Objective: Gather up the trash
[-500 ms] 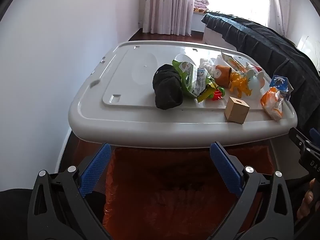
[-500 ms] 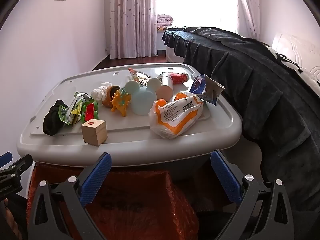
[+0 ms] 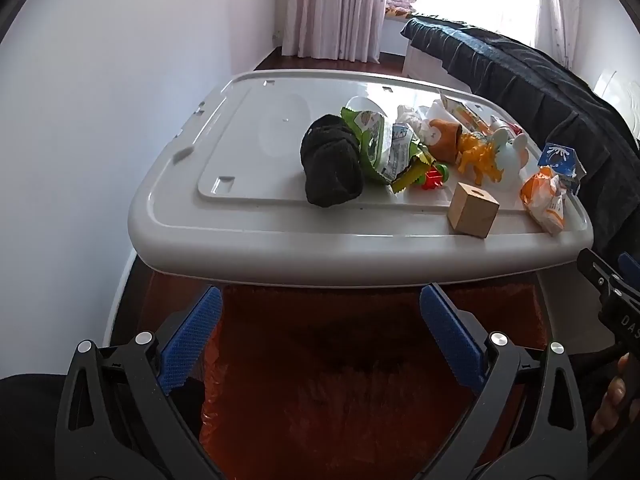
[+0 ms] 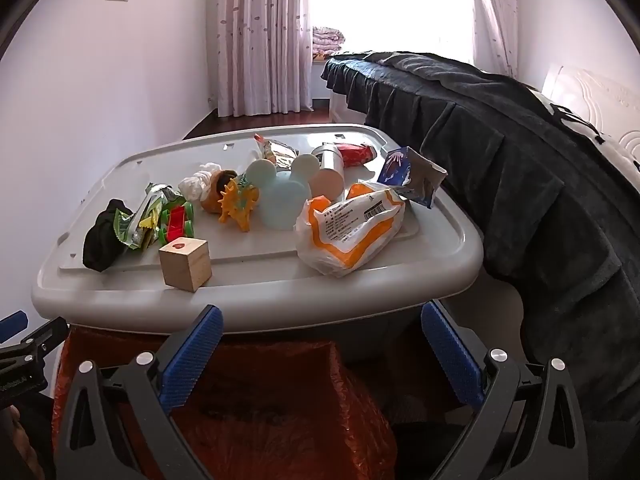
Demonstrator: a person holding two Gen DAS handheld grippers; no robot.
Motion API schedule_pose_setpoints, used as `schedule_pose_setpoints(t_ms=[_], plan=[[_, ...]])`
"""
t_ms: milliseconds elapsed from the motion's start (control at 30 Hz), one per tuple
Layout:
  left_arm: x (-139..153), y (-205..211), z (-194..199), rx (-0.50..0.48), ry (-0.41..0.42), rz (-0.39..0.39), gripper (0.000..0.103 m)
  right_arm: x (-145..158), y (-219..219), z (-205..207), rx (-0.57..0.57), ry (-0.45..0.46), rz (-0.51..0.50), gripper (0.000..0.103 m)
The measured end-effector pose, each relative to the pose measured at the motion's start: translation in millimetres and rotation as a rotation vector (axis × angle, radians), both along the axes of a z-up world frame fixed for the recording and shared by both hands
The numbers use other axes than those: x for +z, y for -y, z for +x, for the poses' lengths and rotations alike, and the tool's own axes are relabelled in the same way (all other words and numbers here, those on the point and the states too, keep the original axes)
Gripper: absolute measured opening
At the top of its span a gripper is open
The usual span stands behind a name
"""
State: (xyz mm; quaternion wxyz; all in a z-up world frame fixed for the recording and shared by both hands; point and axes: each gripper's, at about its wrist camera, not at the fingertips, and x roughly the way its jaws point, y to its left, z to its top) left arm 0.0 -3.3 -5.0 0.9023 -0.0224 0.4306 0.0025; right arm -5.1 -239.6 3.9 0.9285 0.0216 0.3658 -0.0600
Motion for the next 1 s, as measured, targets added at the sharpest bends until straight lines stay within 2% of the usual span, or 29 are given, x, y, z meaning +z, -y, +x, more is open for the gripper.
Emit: schedule_pose_setpoints(t_ms=[1000], plan=[[-6.8, -1.9, 4.6, 0.002, -0.016, 0.013, 0.097, -2.9, -1.6, 1.6, -0.006, -0.012, -0.001, 0.098]])
